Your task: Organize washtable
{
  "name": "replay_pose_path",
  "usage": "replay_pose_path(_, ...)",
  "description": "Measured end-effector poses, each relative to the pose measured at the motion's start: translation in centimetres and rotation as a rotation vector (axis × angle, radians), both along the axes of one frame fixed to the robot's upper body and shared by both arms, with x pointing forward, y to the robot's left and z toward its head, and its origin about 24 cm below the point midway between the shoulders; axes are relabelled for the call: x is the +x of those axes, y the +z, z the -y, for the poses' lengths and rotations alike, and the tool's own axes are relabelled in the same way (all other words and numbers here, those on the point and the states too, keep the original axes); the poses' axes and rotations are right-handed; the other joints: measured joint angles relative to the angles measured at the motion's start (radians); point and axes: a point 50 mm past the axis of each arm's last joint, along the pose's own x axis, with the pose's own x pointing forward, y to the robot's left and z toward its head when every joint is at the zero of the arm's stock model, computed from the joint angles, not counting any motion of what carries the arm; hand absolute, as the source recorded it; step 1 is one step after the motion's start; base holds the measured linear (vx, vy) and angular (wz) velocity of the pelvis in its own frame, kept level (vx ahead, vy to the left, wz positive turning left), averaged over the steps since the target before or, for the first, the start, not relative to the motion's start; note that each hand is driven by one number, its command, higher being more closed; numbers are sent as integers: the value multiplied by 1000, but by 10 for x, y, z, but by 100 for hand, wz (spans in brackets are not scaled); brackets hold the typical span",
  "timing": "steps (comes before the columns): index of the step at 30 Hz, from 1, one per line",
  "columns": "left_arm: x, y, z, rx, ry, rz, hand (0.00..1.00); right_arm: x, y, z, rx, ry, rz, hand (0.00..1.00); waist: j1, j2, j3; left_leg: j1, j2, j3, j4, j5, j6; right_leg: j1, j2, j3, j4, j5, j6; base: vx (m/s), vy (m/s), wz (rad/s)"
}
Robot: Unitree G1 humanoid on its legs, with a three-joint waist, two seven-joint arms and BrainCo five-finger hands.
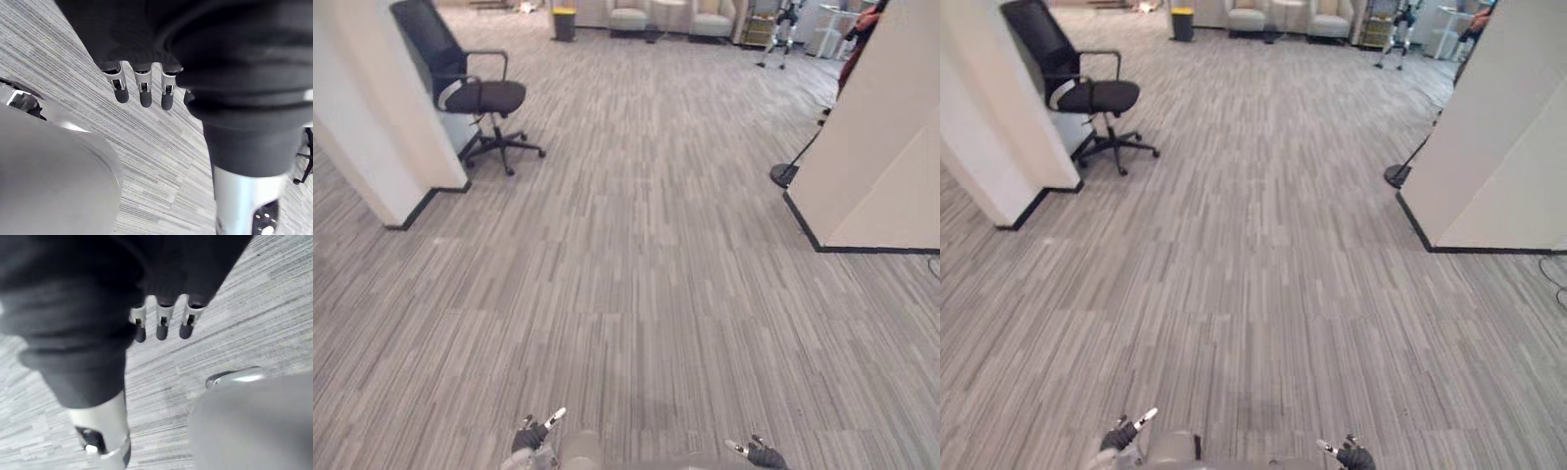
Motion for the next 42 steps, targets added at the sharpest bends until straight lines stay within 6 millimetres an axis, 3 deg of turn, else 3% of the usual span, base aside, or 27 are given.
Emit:
replay_pose_path(2, 5, 0, 8, -11, -27, 15, 0, 9, 1, -3, 10, 1, 18, 0, 4, 18, 10, -31, -8, 54, -175, -47, 24, 2, 0, 15, -22, 1, -1, 90, -17, -11)
replay_pose_path(4, 1, -1, 16, -26, -23, 17, 0, 18, 4, 2, -5, 4, 41, 0, 8, 59, 10, -20, -22, 114, -578, -33, 18, 5, 4, 22, -53, 0, -1, 153, 67, -25)
replay_pose_path(6, -2, -1, 17, -13, -8, 7, 0, 21, 5, 5, -10, -9, 52, 0, 11, 81, 0, -19, -7, 131, -813, -9, -3, 6, 20, 26, -72, -7, 4, 278, 156, -35)
replay_pose_path(8, -2, -1, 15, 3, -11, 2, 0, 14, 4, 7, -4, -67, 42, 0, 37, 59, -20, -26, 1, 171, -787, 46, 39, 6, 6, 62, -55, -48, 4, 392, 191, -48)
replay_pose_path(10, -6, -1, 11, 19, -15, -13, 0, -1, 0, 3, 7, -100, 3, 0, 59, 20, -72, -8, -45, 202, -780, 57, 65, 9, -41, 94, -1, -99, 65, 482, 179, -40)
replay_pose_path(11, -2, 0, 7, 44, -50, -9, 0, -8, -2, -1, 29, -150, -9, 0, 53, -20, -68, 22, -100, 207, -752, 33, 108, -54, -76, 108, 263, -153, 130, 689, 236, 9)
replay_pose_path(12, 3, 2, 6, 66, -127, -11, 0, -13, -3, -4, 42, -179, -17, 0, 25, -50, -58, 79, -149, 205, -748, -9, 119, -125, -101, 134, 520, -98, 143, 574, 189, 33)
replay_pose_path(13, 4, 2, 5, 71, -155, -12, 0, -16, -4, -6, 47, -180, -23, 0, 13, -62, -52, 121, -174, 198, -760, -24, 129, -160, -107, 142, 633, -27, 141, 654, 221, 58)
replay_pose_path(14, 6, 3, 3, 80, -203, -9, 0, -19, -4, -7, 52, -198, -17, 0, -9, -60, -36, 203, -203, 180, -776, -57, 144, -209, -101, 150, 815, 102, 148, 440, 108, 42)
replay_pose_path(16, 8, 3, 8, 68, -226, -4, 0, -19, -2, -4, 52, -195, 2, 0, -23, -57, -31, 307, -205, 146, -778, -120, 155, -265, -75, 121, 902, 60, 111, 591, 129, 30)
replay_pose_path(18, 15, 3, 19, 37, -238, 17, 0, -18, 0, -2, 49, -198, 28, 0, -29, -42, -28, 417, -190, 104, -816, -174, 159, -348, -63, 27, 753, 4, 80, 559, 81, 43)
replay_pose_path(20, 19, 2, 29, 5, -246, 21, 0, -18, 0, -1, 46, -203, 28, 0, -41, -36, -23, 492, -176, 65, -858, -200, 161, -360, -55, -15, 504, -4, 83, 587, 5, 65)
replay_pose_path(22, 21, 1, 42, -34, -254, 27, 0, -20, -1, 1, 41, -203, 19, 0, -58, -36, -23, 568, -171, 3, -903, -248, 149, -333, -57, -28, 59, 87, 110, 708, -70, 93)
replay_pose_path(24, 18, -1, 52, -73, -242, 26, 0, -32, -3, 7, 31, -204, -35, 0, -66, -5, -31, 633, -140, -40, -909, -301, 105, -337, -35, -19, -12, 134, 86, 844, -189, 96)
replay_pose_path(25, 9, -4, 52, -84, -211, 5, 0, -41, -5, 10, 27, -206, -79, 0, -94, 21, -46, 619, -107, -91, -742, -328, 86, -303, -3, -21, 46, 258, 52, 918, -232, 87)
replay_pose_path(26, 10, -3, 53, -89, -193, 7, 0, -43, -5, 16, 13, -208, -85, 0, -94, 49, -46, 576, -86, -100, -618, -320, 75, -296, 9, -31, 81, 232, 47, 1076, -233, 65)
replay_pose_path(27, 13, -3, 53, -99, -166, 19, 0, -34, -2, 24, -8, -185, -66, 0, -83, 84, -37, 451, -58, -114, -324, -196, 25, -257, 35, -51, 98, 181, 27, 811, -159, -13)
replay_pose_path(28, 13, -2, 51, -101, -136, 22, 0, -26, 0, 28, -20, -176, -38, 0, -54, 99, -23, 337, -47, -123, -82, 41, -11, -200, 57, -42, 94, 128, 3, 790, -123, -23)
replay_pose_path(29, 15, -2, 50, -99, -128, 27, 0, -20, 1, 29, -25, -171, -23, 0, -44, 99, -9, 292, -41, -123, 12, 60, -18, -162, 68, -34, 85, 101, -9, 757, -108, -20)
replay_pose_path(31, 25, 3, 42, -75, -131, 65, 0, -12, 2, 27, -22, -157, -9, 0, -21, 91, 22, 147, -33, -93, 209, 2, 47, 15, 82, -18, 22, 55, -32, 780, -64, -7)
replay_pose_path(34, 31, 11, 26, -3, -181, 112, 0, 13, 4, 9, 22, -133, 51, 0, 18, 28, 12, -25, -49, 25, 31, -71, 51, 177, 33, 25, -90, -3, -43, 669, -1, -32)
replay_pose_path(36, 31, 13, 25, 7, -162, 136, 0, 35, 9, 1, 36, -100, 108, 0, 32, 32, 8, -90, -39, 90, -407, -53, 35, 256, 18, 41, -155, -57, -15, 692, 98, -29)
replay_pose_path(37, 26, 11, 25, 10, -154, 121, 0, 41, 10, -1, 43, -108, 126, 0, 34, 51, -2, -98, -37, 111, -677, -28, -2, 304, 21, 48, -188, -86, -9, 715, 203, -31)
replay_pose_path(39, 16, 9, 22, 5, -111, 99, 0, 32, 8, -4, 50, -155, 105, 0, 59, 37, -17, -102, -62, 113, -737, 82, 38, 369, -11, 76, -182, -135, 3, 779, 233, -41)
replay_pose_path(40, 10, 7, 19, 15, -100, 76, 0, 26, 6, -7, 63, -171, 92, 0, 69, 18, -47, -71, -77, 151, -733, 156, 124, 349, -44, 94, -73, -139, 7, 850, 244, -26)
replay_pose_path(41, 8, 6, 18, 18, -94, 72, 0, 22, 4, -9, 73, -196, 86, 0, 65, -2, -55, -54, -99, 162, -731, 158, 147, 324, -63, 101, 18, -139, 8, 1022, 295, -1)
replay_pose_path(42, 7, 7, 8, 44, -104, 64, 0, 14, 2, -13, 92, -251, 71, 0, 50, -52, -61, -1, -161, 176, -739, 107, 170, 247, -104, 109, 247, -98, 68, 837, 248, 24)
